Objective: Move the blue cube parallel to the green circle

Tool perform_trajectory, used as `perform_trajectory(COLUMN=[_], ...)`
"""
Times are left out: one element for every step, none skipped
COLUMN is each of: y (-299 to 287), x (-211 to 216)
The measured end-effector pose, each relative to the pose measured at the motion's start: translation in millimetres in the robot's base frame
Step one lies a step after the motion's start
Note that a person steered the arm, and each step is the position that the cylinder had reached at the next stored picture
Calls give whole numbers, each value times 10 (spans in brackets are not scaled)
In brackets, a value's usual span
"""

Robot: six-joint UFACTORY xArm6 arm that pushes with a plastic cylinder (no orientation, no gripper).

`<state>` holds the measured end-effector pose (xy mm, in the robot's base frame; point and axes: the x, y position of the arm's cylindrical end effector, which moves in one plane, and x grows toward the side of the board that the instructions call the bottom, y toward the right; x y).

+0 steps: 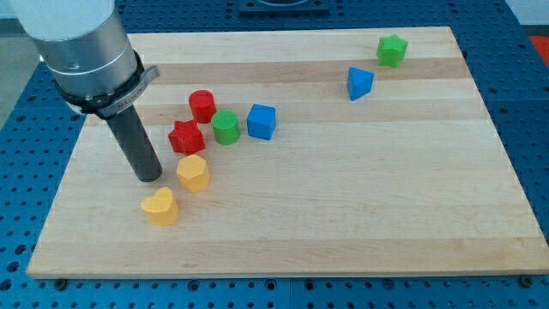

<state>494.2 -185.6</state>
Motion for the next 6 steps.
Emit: perform_trajectory(y=[-405, -522, -514, -184, -166, 88], x=[516, 766, 766, 1019, 999, 487])
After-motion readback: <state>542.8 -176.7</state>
